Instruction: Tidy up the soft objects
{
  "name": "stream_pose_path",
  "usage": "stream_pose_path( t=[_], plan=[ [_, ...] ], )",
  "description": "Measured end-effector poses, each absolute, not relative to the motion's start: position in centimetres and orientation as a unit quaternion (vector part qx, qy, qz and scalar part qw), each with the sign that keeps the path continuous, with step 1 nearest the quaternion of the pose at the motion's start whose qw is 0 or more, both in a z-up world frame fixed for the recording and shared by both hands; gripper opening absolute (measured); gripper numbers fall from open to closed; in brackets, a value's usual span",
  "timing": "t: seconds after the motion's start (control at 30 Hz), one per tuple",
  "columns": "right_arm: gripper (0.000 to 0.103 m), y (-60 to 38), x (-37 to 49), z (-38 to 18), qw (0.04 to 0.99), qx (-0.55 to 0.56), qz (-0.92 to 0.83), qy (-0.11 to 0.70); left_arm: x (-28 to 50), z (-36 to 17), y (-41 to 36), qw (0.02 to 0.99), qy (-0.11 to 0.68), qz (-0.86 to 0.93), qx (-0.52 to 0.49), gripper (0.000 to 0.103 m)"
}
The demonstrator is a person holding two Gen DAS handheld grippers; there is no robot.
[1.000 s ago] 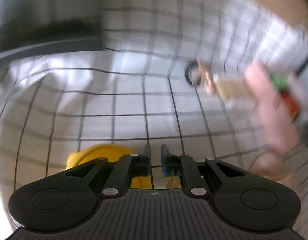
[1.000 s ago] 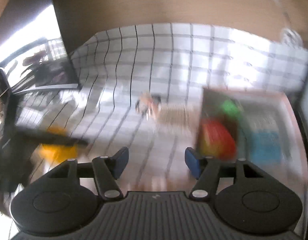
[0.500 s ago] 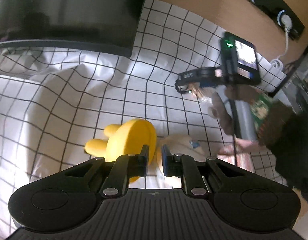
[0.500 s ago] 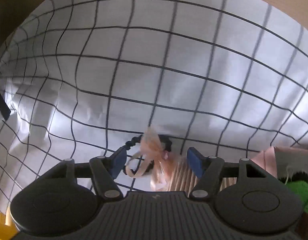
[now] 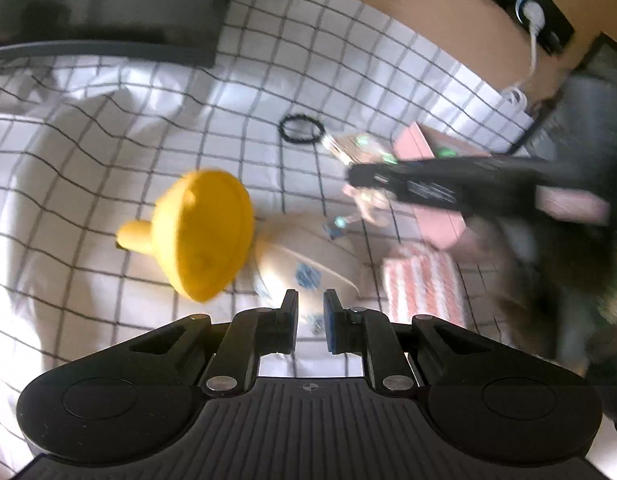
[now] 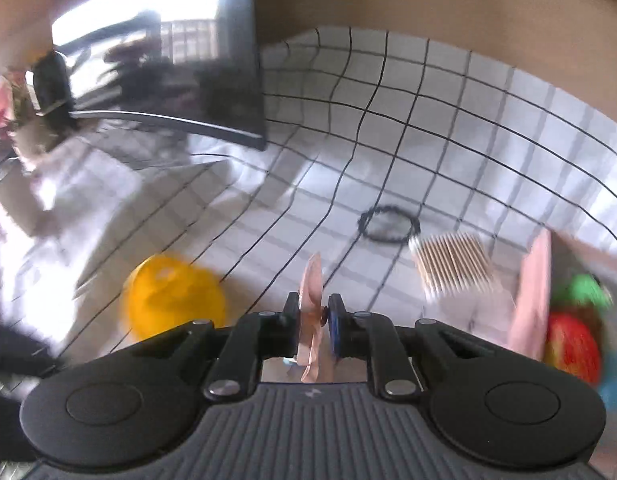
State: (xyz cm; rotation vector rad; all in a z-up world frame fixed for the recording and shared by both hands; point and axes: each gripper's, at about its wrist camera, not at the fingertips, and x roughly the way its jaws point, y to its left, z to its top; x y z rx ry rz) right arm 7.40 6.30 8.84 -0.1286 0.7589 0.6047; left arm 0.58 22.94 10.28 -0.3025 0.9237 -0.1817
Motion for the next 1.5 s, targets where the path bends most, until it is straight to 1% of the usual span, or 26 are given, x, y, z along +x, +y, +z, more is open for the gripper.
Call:
stream_pose_path(
  t=[0.1, 0.27, 0.33, 0.37, 0.4, 0.47, 0.53, 0.67, 0.83, 0.93, 0.97, 1.0, 1.07, 1.2, 1.33, 1.5],
  plan=[
    [0.014, 3.6, 4.2, 9.7, 0.887, -0.051, 0.285, 0.36, 0.2, 9.6, 21.8, 0.874, 0.453, -0.098, -0.144, 0.015],
    [0.015, 1.3, 4.1, 10.1, 0.884, -0.034, 0.3, 0.357, -0.3, 8.3, 20.6, 0.863, 0.466, -0.11, -0.16, 0.015],
    [0.033, 1.3, 5.5, 10.2, 0.884, -0.015, 0.298, 0.36, -0.7, 7.7, 20.7, 0.857, 0.473, -0.108, -0.177, 0.015],
    [0.056, 1.7, 6.4, 10.3, 0.889, -0.013, 0.289, 0.354, -1.0, 7.4, 20.9, 0.853, 0.476, -0.105, -0.185, 0.015],
    [0.071, 2.1, 7.2, 10.5, 0.894, -0.013, 0.284, 0.345, -1.4, 7.1, 21.1, 0.85, 0.48, -0.102, -0.192, 0.015],
    [0.071, 3.5, 9.8, 10.5, 0.907, -0.02, 0.267, 0.326, -2.0, 6.8, 21.6, 0.847, 0.483, -0.094, -0.2, 0.015],
    [0.071, 5.3, 13.0, 9.8, 0.908, -0.034, 0.256, 0.329, -2.7, 6.7, 22.2, 0.847, 0.484, -0.081, -0.206, 0.015],
    [0.071, 8.6, 20.0, 7.3, 0.895, -0.038, 0.247, 0.37, -4.5, 6.8, 23.7, 0.848, 0.476, -0.061, -0.224, 0.015],
    [0.071, 11.7, 25.4, 3.5, 0.884, -0.05, 0.214, 0.412, -6.3, 5.8, 26.1, 0.839, 0.485, -0.025, -0.245, 0.014],
    [0.07, 12.3, 26.8, 2.1, 0.879, -0.05, 0.191, 0.433, -7.2, 5.3, 27.6, 0.834, 0.488, -0.002, -0.26, 0.014],
    [0.064, 12.4, 26.8, 2.0, 0.88, -0.051, 0.19, 0.432, -7.3, 5.2, 28.0, 0.833, 0.487, 0.004, -0.263, 0.014],
    [0.042, 12.5, 26.5, 2.1, 0.88, -0.055, 0.194, 0.429, -7.5, 5.2, 28.4, 0.833, 0.485, 0.009, -0.266, 0.015],
    [0.007, 12.6, 25.7, 2.8, 0.869, -0.068, 0.224, 0.435, -7.4, 5.2, 28.9, 0.833, 0.481, 0.014, -0.272, 0.015],
    [0.006, 10.7, 21.5, 6.2, 0.877, -0.062, 0.26, 0.398, -6.4, 5.1, 28.8, 0.834, 0.481, 0.007, -0.27, 0.014],
    [0.006, 6.7, 15.0, 10.7, 0.887, -0.038, 0.293, 0.356, -4.9, 5.0, 27.0, 0.835, 0.484, -0.025, -0.259, 0.014],
    [0.006, -0.2, 8.3, 13.1, 0.902, -0.015, 0.267, 0.34, -3.1, 4.7, 23.8, 0.833, 0.491, -0.079, -0.242, 0.015]
  ],
)
